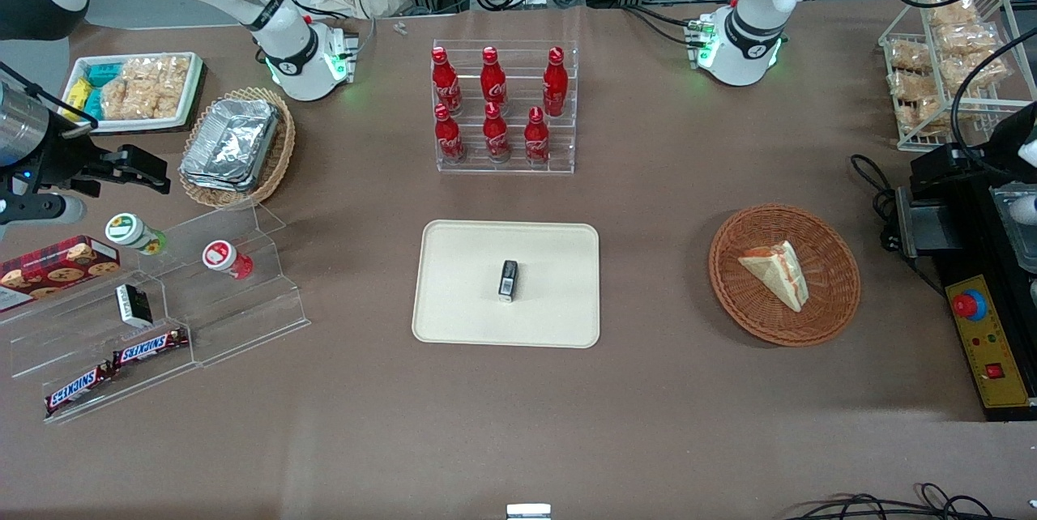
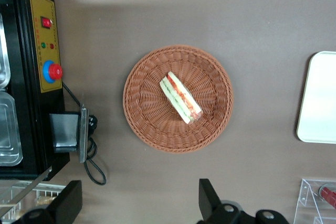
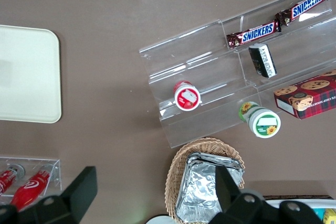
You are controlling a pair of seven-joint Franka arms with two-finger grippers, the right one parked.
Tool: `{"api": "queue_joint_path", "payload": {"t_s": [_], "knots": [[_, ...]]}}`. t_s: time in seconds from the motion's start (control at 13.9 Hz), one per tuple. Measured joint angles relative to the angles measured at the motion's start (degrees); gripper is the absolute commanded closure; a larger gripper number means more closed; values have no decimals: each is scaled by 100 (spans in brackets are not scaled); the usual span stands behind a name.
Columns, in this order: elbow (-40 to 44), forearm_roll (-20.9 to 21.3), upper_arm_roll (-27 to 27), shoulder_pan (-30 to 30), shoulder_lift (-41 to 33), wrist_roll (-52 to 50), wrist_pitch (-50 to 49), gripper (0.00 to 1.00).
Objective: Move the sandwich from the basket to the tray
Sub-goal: 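Move the left gripper over the wicker basket above the sandwich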
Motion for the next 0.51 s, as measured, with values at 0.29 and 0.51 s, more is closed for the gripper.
{"api": "queue_joint_path", "payload": {"t_s": [0.29,0.51], "knots": [[0,0,0,-4,5,0,101,0],[-25,3,1,-5,62,0,90,0]]}}
